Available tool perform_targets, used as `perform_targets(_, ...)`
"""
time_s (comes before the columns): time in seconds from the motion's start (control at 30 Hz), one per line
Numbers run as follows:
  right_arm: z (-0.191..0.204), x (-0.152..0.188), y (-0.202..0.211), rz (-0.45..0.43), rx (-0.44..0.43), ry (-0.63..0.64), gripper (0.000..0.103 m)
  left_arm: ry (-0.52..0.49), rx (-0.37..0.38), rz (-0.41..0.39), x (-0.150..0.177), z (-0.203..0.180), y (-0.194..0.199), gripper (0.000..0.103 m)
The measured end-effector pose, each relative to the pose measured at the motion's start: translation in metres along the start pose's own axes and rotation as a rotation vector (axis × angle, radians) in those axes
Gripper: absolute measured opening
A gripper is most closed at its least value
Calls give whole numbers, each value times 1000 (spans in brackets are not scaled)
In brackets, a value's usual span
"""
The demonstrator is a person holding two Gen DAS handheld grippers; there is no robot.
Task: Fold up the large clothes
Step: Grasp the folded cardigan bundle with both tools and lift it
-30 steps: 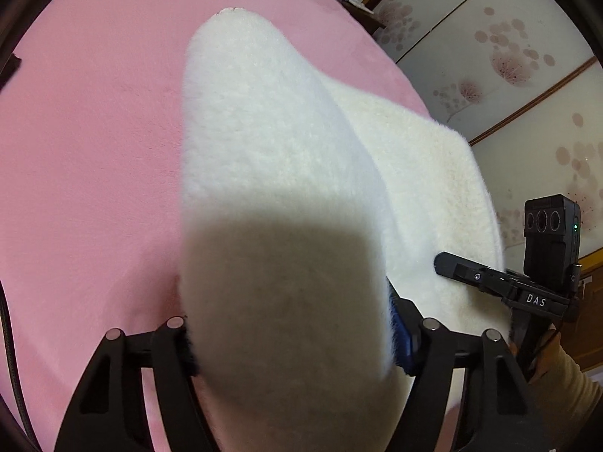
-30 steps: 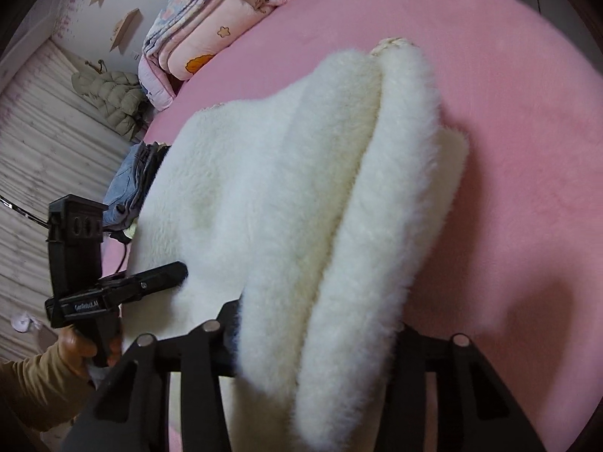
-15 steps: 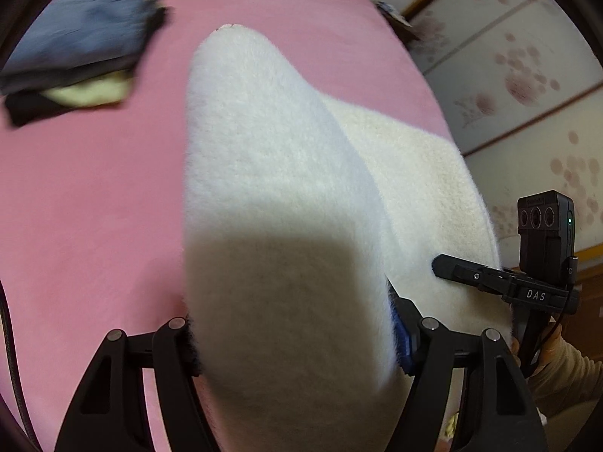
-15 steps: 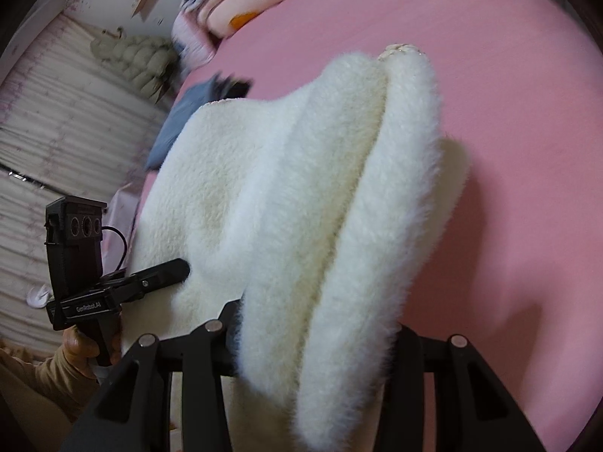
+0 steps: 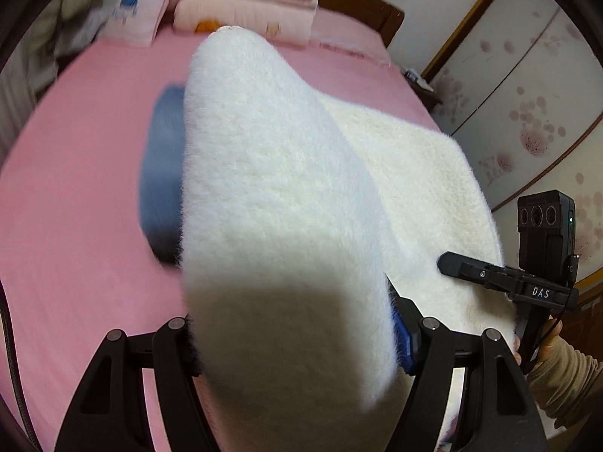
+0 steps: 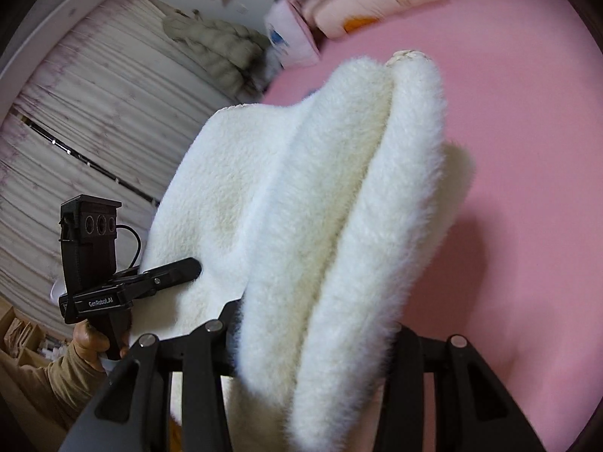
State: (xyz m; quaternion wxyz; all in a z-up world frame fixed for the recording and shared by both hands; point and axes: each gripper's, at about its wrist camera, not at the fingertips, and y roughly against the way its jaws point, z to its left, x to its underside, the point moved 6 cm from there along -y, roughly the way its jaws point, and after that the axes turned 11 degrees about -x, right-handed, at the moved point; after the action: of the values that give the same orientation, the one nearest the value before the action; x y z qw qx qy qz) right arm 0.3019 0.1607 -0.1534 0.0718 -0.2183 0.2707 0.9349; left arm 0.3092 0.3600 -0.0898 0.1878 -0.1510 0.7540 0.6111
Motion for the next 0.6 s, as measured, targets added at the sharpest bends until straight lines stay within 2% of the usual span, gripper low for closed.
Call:
perform_targets(0.13, -3, -70, -49, -69, -9, 10, 42, -51, -8, -34, -71, 47, -25, 71)
perform_targets(0.27, -35, -126, -106, -96, -5, -19, 43, -37, -27, -33, -126, 109, -88, 72)
perform_targets(0.37, -73, -152, -170, -69, 75, -54, 44, 51, -81, 48, -122, 154, -164, 77)
perform_targets(0.43, -107, -152, -207, -1, 190, -62, 45, 90, -110, 69, -121, 174, -195, 83)
perform_targets(0.5, -130, -147, -230, 53, 244, -62, 49, 120, -133, 54, -118, 184, -213, 92)
perform_targets(0.53, -134, -147, -234, 40, 256, -43, 51, 140, -129, 43, -118, 188, -215, 94)
perform_targets(0.6, -137, -148, -233, 24, 267, -7, 65, 166, -100, 41, -114, 196, -221, 99)
